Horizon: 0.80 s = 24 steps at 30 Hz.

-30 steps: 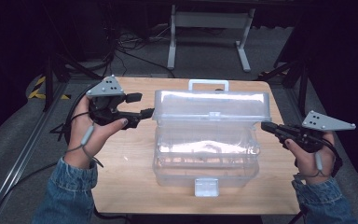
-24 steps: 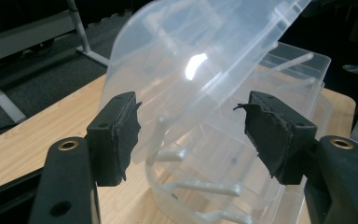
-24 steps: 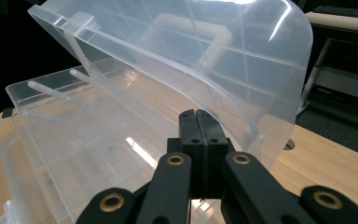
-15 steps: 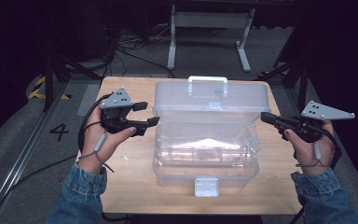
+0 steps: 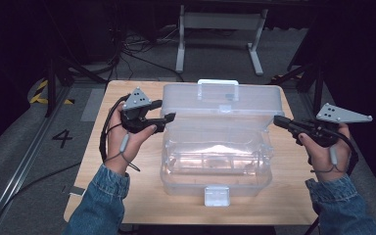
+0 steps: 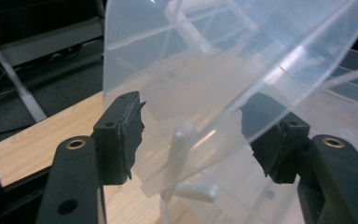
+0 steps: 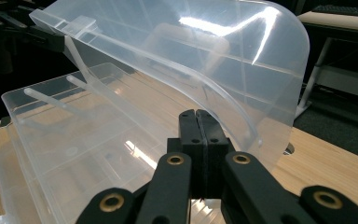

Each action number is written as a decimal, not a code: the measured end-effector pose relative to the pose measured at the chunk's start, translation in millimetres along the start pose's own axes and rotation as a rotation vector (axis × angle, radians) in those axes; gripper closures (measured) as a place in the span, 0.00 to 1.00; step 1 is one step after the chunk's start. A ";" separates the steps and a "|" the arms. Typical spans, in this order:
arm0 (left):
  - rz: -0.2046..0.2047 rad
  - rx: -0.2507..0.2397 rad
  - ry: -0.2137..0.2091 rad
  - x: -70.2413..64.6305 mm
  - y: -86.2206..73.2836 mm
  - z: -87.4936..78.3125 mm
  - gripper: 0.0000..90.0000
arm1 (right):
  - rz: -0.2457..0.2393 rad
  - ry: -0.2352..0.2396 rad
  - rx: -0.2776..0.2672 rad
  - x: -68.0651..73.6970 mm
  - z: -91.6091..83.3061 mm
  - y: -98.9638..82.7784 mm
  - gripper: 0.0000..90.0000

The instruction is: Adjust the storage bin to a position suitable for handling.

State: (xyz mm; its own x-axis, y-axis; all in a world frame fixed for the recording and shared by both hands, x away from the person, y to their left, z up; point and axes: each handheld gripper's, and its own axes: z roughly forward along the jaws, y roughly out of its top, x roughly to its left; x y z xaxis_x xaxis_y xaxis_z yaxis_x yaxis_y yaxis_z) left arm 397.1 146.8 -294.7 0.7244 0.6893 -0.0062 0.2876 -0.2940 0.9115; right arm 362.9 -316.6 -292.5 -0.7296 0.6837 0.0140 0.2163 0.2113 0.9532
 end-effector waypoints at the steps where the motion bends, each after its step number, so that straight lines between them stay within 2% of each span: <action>1: -0.003 -0.005 0.007 0.5 0.5 1.6 0.44 | -0.003 -0.001 0.000 -0.4 0.5 0.2 1.00; 6: -0.027 -0.030 0.037 3.5 1.5 9.4 0.44 | 0.002 0.002 0.000 -0.4 2.5 0.5 1.00; 11: -0.024 -0.044 0.054 5.1 1.6 12.8 0.44 | 0.004 -0.003 0.000 -2.1 2.2 1.2 1.00; 19: -0.043 -0.060 0.078 7.9 1.2 14.8 0.53 | 0.004 0.002 -0.009 0.2 -3.8 -0.4 1.00; 23: -0.039 -0.054 0.089 7.0 1.9 14.7 0.54 | -0.034 0.035 0.000 8.1 -12.6 -0.4 1.00; 24: -0.032 -0.047 0.096 6.8 2.4 14.5 0.56 | -0.061 0.077 0.019 17.2 -20.4 -2.7 1.00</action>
State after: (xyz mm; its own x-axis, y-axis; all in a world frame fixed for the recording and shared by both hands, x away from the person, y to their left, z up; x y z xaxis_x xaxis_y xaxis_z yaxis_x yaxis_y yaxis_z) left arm 411.9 141.1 -298.5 0.6513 0.7588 0.0013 0.2788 -0.2410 0.9296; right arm 336.5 -319.7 -288.6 -0.7892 0.6138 -0.0202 0.1817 0.2647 0.9471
